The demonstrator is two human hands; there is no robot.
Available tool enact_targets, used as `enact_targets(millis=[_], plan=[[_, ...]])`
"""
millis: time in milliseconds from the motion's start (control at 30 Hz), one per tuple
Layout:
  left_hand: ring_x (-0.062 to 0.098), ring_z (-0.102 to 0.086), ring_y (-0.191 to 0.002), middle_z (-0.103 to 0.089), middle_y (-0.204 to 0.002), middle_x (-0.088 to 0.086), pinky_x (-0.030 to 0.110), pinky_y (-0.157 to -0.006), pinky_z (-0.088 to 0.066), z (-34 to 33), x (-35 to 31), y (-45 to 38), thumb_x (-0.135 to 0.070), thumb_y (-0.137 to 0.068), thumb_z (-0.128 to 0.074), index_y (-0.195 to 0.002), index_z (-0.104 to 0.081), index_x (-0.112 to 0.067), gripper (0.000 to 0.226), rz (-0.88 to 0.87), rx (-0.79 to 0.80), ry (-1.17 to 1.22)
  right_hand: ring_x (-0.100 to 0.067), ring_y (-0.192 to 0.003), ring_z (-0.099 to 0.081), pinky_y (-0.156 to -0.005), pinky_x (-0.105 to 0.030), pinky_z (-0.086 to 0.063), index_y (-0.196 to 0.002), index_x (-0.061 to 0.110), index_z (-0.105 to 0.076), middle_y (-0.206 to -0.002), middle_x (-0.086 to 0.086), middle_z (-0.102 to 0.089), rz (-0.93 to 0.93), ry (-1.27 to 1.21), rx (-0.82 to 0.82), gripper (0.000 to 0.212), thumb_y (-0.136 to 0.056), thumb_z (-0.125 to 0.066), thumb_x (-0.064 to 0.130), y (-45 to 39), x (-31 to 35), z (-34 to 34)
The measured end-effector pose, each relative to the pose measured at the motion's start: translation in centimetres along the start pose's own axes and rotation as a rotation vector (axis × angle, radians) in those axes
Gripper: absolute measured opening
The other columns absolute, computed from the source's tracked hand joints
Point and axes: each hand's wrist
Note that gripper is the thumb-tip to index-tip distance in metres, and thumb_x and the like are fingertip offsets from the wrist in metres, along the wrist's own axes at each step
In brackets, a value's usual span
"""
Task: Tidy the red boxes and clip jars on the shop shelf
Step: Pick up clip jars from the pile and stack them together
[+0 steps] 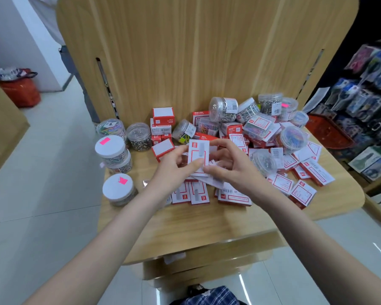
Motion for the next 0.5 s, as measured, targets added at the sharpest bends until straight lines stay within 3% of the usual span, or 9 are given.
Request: enact_targets(millis=[67,133,233,333,433,500], plan=[[0.01,-0.063,-0.089,-0.068,-0.099,-0.007,0.025,-0.078,-0.052,0.1,0.5,0.0,-0.025,-0.083,-0.065,-0.102,-0.06,-0.031,0.02,-0.043,0.063,-0.171,-0.013,-0.068,-0.054,-0.069,-0.03,-0.047,-0.112,0.027,-0.044,-0.092,-0.003,-0.062,-0.014,0.057,0.002,0.048,-0.078,-0.069,0.006,0.3,-0.5,0.9],[0.011,-0.062,-0.088,-0.065,-0.101,-0.006,0.026,-0.08,-0.051,0.5,1.1,0.1,-0.023,-0.082,-0.066,-0.104,-0.062,-0.027,0.022,-0.1,0.06,-0.427,-0.008,-0.058,-0.05,-0.061,-0.022,-0.04,-0.113,0.021,-0.043,-0.088,0.001,-0.062,-0.012,0.246,0.01,0.045,-0.078,-0.064,0.001,0.8,-1.3,1.6],[0.01,-0.058,-0.083,-0.058,-0.099,-0.003,0.026,-0.079,-0.048,0.6,1.8,0.0,-0.01,-0.083,-0.063,-0.109,-0.063,-0.02,0.028,-0.147,0.0,-0.68,-0.016,-0.074,-0.055,-0.068,-0.019,-0.033,-0.11,0.014,-0.053,-0.094,0.0,-0.061,0.065,0.577,-0.006,0.033,-0.08,-0.061,0.003,1.4,-2.5,1.2],[0.013,-0.056,-0.092,-0.058,-0.105,-0.002,0.029,-0.082,-0.045,0.2,2.3,-0.1,-0.011,-0.082,-0.063,-0.113,-0.06,-0.02,0.032,-0.193,0.011,-0.775,-0.025,-0.09,-0.056,-0.075,-0.029,-0.04,-0.105,0.007,-0.058,-0.102,-0.008,-0.057,0.13,0.706,-0.047,0.025,-0.08,-0.061,0.003,1.1,-2.8,0.4],[0.013,-0.053,-0.098,-0.056,-0.106,-0.005,0.023,-0.08,-0.038,0.2,2.7,-0.3,-0.013,-0.083,-0.062,-0.112,-0.06,-0.021,0.03,-0.228,0.045,-0.816,-0.035,-0.081,-0.057,-0.068,-0.041,-0.046,-0.094,0.004,-0.061,-0.091,-0.013,-0.06,0.281,0.867,-0.085,0.024,-0.071,-0.066,-0.002,0.3,-2.9,0.4],[0.013,-0.051,-0.101,-0.055,-0.107,-0.005,0.021,-0.081,-0.035,0.6,2.6,-0.6,-0.015,-0.085,-0.06,-0.111,-0.061,-0.02,0.027,-0.214,0.015,-0.802,-0.036,-0.082,-0.055,-0.07,-0.041,-0.044,-0.093,0.005,-0.061,-0.091,-0.013,-0.06,0.3,0.894,-0.104,0.02,-0.073,-0.064,0.001,-0.8,-2.4,0.9]])
Point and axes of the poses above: each hand's wrist, its own y-axis away from the middle knuckle, its own z-axis out of the back of the hand, x = y × z
